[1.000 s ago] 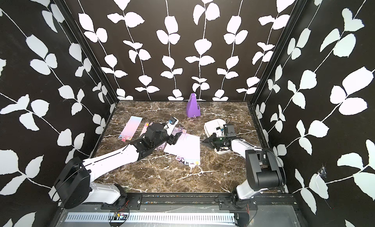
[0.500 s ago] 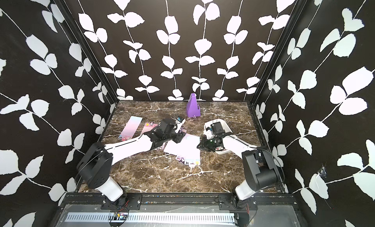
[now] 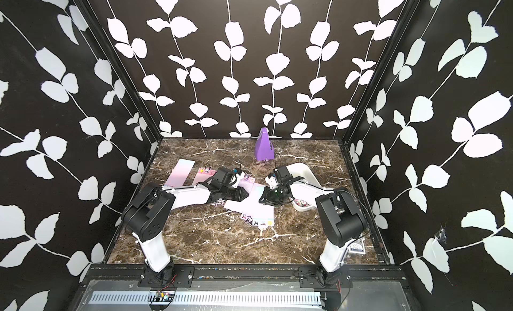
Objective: Take the stickers out of the storage box
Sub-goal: Adjust the sticker at the center of the board.
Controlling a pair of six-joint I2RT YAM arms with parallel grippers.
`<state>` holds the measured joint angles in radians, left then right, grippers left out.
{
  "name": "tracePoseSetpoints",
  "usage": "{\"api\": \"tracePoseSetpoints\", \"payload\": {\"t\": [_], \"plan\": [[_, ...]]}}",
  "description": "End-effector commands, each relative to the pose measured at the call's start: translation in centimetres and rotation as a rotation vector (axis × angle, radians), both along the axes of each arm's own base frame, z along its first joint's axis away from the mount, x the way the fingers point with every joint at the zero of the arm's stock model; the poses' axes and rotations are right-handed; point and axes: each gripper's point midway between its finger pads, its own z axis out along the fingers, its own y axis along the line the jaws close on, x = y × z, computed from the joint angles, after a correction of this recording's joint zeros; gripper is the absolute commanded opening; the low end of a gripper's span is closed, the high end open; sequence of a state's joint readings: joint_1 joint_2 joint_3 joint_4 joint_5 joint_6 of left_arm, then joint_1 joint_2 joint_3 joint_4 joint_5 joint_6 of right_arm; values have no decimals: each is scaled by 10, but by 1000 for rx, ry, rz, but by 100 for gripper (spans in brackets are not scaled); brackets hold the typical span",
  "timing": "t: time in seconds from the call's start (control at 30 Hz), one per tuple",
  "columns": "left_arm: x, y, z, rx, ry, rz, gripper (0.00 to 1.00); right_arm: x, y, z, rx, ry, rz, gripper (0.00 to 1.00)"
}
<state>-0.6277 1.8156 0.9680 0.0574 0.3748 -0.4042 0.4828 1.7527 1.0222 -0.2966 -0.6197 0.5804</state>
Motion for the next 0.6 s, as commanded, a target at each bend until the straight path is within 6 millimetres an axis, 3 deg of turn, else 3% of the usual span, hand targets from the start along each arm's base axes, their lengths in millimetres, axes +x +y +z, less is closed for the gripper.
{"api": "tracePoseSetpoints", "payload": {"t": [0.0, 0.27, 0.57], "plan": [[-8, -6, 6, -29, 26, -30, 23, 13, 20, 11, 11, -62, 38, 23], [-12, -6, 9, -46, 36, -29, 23, 25, 35, 2, 9, -42, 33, 23], [-30, -16, -9, -119, 128, -44, 16, 28, 35, -8, -18, -30, 26, 23]]}}
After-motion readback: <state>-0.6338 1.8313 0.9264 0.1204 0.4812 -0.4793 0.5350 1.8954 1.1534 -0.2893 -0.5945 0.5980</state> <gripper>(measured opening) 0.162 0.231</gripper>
